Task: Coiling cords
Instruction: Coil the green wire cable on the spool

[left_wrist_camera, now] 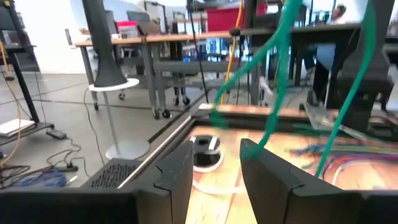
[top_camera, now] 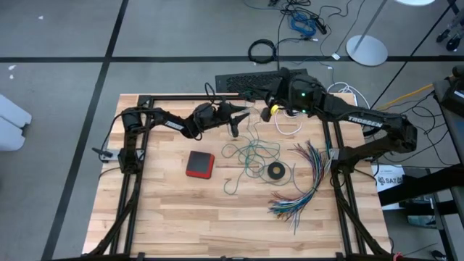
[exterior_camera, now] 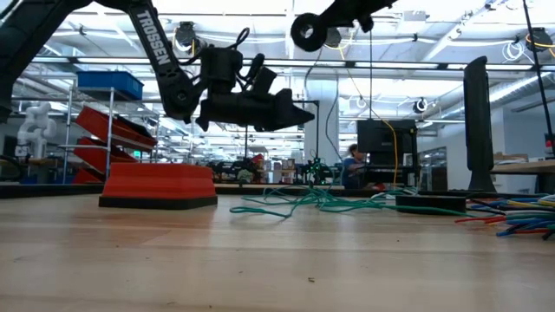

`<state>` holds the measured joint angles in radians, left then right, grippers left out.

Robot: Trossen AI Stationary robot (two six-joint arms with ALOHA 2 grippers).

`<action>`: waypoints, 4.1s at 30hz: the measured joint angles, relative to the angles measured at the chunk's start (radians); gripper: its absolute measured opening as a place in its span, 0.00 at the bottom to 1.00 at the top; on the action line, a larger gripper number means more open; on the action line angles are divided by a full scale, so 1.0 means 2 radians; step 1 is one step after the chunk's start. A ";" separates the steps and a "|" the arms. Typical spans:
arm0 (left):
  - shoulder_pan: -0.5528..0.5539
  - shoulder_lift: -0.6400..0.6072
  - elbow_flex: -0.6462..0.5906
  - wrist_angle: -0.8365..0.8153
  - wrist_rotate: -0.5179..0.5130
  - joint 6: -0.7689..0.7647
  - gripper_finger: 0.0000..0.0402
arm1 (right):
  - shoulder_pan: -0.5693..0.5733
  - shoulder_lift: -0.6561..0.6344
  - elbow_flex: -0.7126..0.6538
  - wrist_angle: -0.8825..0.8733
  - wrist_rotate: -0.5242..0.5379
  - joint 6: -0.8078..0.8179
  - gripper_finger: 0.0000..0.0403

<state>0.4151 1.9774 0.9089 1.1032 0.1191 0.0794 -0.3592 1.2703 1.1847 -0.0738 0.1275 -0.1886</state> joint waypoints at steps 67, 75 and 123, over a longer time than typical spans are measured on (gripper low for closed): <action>-0.014 0.121 0.136 0.072 0.322 -0.188 0.57 | 0.001 -0.057 -0.001 -0.041 -0.135 0.018 0.00; -0.010 0.121 0.141 0.067 0.318 -0.179 0.51 | 0.001 -0.057 -0.001 -0.043 -0.142 0.021 0.00; -0.017 0.117 0.138 -0.317 0.269 -0.010 0.10 | -0.027 -0.100 0.000 0.121 -0.145 -0.058 0.00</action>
<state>0.3805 2.2106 1.1839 0.4687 0.6565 0.0586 -0.4122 1.0708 1.1847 0.1678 -0.1633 -0.3052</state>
